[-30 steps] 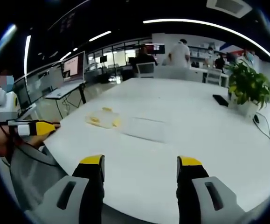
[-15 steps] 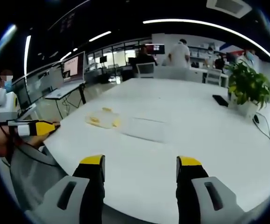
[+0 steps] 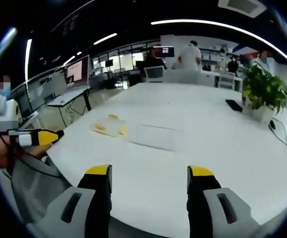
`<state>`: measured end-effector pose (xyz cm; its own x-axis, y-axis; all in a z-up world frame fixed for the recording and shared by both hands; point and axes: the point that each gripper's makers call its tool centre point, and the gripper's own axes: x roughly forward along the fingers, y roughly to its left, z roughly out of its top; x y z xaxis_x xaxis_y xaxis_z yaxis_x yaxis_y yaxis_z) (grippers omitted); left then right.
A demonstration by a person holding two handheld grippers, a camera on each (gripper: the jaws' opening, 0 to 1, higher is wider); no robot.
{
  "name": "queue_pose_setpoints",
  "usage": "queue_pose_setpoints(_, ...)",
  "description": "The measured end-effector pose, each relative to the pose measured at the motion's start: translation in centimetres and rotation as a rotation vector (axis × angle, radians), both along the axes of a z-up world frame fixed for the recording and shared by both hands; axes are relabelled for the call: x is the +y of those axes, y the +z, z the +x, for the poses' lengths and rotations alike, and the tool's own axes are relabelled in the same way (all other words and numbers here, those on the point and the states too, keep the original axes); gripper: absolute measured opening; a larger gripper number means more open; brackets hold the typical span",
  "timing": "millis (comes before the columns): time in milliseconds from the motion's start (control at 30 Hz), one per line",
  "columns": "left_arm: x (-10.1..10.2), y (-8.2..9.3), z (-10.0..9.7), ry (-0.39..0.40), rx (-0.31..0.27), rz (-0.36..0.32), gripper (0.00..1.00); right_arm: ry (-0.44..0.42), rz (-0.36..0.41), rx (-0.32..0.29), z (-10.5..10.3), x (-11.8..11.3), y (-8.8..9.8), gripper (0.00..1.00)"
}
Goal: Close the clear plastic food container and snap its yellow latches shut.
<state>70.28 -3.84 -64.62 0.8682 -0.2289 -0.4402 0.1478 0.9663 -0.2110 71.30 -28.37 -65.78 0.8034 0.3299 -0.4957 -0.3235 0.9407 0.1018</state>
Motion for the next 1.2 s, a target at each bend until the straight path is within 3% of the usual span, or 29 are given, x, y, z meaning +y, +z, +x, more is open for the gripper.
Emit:
queue_pose_setpoints(733,0.8,-0.2,1.2,0.004,0.034,0.001,0.47,0.012,0.031,0.047,0.4,1.1,-0.4,0.60)
queue_pose_setpoints(1200,3.4,-0.3,4.2,0.022,0.021,0.018,0.48,0.054,0.017,0.028,4.2,2.7,0.6,0.60)
